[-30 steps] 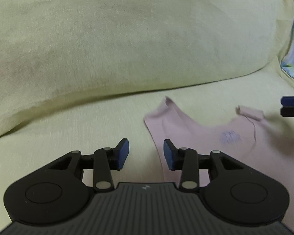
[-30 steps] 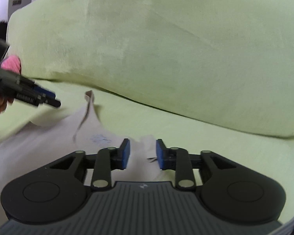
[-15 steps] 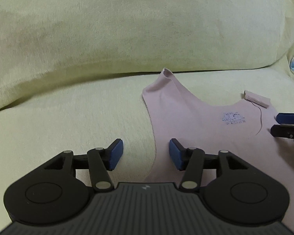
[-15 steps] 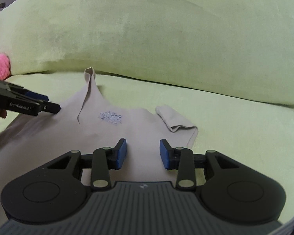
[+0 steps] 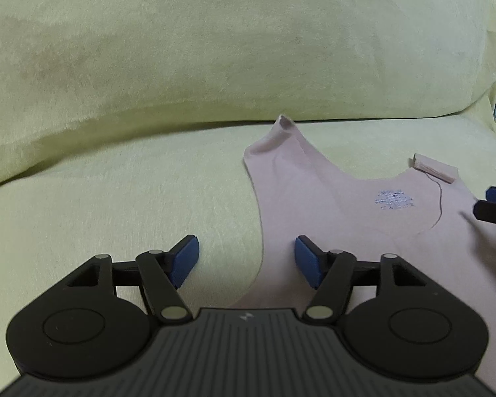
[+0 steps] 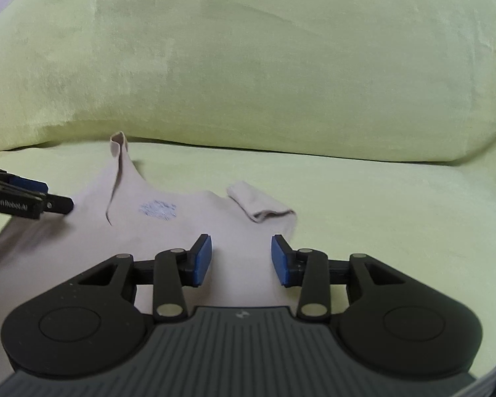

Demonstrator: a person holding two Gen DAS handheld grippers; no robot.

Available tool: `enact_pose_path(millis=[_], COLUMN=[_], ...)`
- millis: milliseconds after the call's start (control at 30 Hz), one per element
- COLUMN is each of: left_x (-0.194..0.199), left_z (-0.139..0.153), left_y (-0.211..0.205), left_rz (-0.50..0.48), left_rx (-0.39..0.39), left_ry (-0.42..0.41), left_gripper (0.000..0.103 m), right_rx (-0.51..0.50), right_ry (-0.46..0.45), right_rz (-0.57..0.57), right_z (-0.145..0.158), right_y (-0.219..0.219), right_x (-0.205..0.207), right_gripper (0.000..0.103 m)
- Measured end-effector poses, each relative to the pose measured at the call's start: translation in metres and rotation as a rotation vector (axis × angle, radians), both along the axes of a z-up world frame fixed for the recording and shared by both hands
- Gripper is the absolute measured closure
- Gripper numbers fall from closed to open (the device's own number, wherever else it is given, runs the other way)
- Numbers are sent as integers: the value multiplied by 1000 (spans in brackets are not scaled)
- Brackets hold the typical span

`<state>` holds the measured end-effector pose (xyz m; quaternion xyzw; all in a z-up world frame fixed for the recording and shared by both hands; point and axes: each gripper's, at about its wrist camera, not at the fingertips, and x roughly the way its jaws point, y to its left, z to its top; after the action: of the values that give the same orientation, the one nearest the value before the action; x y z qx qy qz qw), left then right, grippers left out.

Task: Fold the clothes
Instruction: 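Lay the top flat on the seat and open the left gripper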

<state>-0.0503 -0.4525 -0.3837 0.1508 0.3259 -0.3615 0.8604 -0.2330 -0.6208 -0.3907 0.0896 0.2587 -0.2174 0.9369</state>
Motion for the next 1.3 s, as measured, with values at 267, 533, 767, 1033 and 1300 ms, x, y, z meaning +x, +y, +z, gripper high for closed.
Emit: enact_pose_path(millis=[267,533,767,1033,1300], left_x=[2,3,2,2,1], left_z=[-4,-5,-5,-6,-6], left_y=[-2,-1,-2,-2,-2], left_rz=[-4,-2,-3,-3,2], left_rx=[-9,-19,-13,-12,-4], left_ry=[9,13,4,2,-7], left_gripper=[36,35,34,34,30], right_rx=[-6,19,27,26,22], right_ry=[10,26,33,40,48], right_rz=[13,0,-4,-7,-8], right_z=[-3,-7,-9,-9,-10], right_y=[1,-3,-3,-2,-1], right_x=[8,11,12,13,12], right_gripper=[64,62,59,56,52])
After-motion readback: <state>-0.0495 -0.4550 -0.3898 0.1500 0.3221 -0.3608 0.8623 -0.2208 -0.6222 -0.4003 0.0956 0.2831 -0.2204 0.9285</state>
